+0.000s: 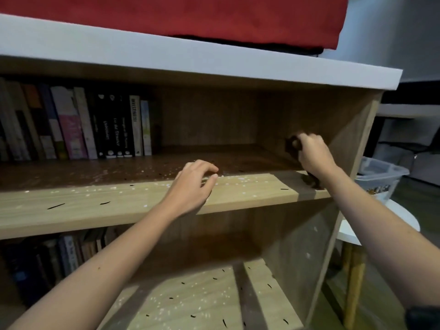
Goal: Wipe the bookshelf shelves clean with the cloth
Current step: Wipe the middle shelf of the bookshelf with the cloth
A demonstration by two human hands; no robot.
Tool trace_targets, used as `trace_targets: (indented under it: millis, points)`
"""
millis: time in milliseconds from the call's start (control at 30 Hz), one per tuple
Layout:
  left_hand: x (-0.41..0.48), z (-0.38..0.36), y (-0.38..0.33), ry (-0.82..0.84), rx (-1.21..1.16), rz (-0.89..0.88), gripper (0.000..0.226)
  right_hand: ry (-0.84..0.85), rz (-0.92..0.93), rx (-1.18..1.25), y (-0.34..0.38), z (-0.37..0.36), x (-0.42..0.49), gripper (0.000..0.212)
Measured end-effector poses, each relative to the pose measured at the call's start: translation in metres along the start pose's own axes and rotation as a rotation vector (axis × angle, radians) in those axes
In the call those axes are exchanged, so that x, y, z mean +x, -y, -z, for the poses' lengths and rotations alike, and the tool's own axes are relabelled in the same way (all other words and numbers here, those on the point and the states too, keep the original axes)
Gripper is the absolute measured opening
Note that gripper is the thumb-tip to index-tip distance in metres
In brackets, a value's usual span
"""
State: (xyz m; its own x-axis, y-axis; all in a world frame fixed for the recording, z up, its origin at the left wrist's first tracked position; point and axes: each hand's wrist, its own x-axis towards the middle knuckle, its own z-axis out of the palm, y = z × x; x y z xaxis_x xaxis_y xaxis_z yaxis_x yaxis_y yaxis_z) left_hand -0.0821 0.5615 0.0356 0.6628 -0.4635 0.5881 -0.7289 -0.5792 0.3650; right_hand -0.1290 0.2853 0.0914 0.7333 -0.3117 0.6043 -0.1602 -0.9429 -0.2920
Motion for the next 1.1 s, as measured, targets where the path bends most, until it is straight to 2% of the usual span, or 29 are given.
trace_targets:
  millis: [133, 267, 367, 467, 567, 633, 700, 800, 933, 1033, 1100]
  points:
    - [-0.003, -0.002, 0.002, 0.002, 0.039, 0.016, 0.033, 0.18, -0.17, -0.046, -0.037, -0.024, -0.014, 0.027]
    - [-0.002, -0.004, 0.001, -0.03, 0.058, 0.04, 0.034, 0.245, -0.299, -0.144, -0.042, -0.035, -0.009, 0.045]
    - [-0.002, -0.005, 0.001, -0.041, 0.042, 0.062, 0.034, 0.236, -0.383, -0.136, -0.025, -0.044, -0.003, 0.047]
    - [-0.003, -0.004, 0.0, -0.055, 0.043, 0.052, 0.032, 0.263, -0.268, -0.044, 0.01, -0.057, -0.004, 0.042]
    - [-0.004, 0.0, -0.003, -0.089, 0.005, 0.038, 0.028, 0.367, -0.085, 0.175, 0.049, -0.066, -0.004, 0.03]
    - [-0.008, 0.009, -0.002, -0.109, 0.014, 0.049, 0.027, 0.465, -0.049, 0.354, 0.067, -0.061, 0.003, 0.026]
    - [-0.013, 0.024, 0.006, -0.141, 0.098, 0.069, 0.027, 0.415, -0.061, 0.42, 0.072, -0.052, 0.022, 0.025]
    - [-0.025, 0.043, 0.025, -0.188, 0.182, 0.129, 0.026, 0.301, -0.108, 0.22, 0.061, -0.051, 0.049, 0.029]
    - [-0.036, 0.043, 0.039, -0.159, 0.205, 0.218, 0.028, 0.452, -0.253, -0.047, 0.056, -0.083, 0.04, 0.04]
    - [-0.034, 0.039, 0.04, -0.179, 0.191, 0.245, 0.029, 0.471, -0.167, -0.127, 0.082, -0.099, 0.023, 0.05]
    - [-0.033, 0.039, 0.041, -0.18, 0.207, 0.245, 0.031, 0.452, -0.074, -0.097, 0.106, -0.103, 0.013, 0.046]
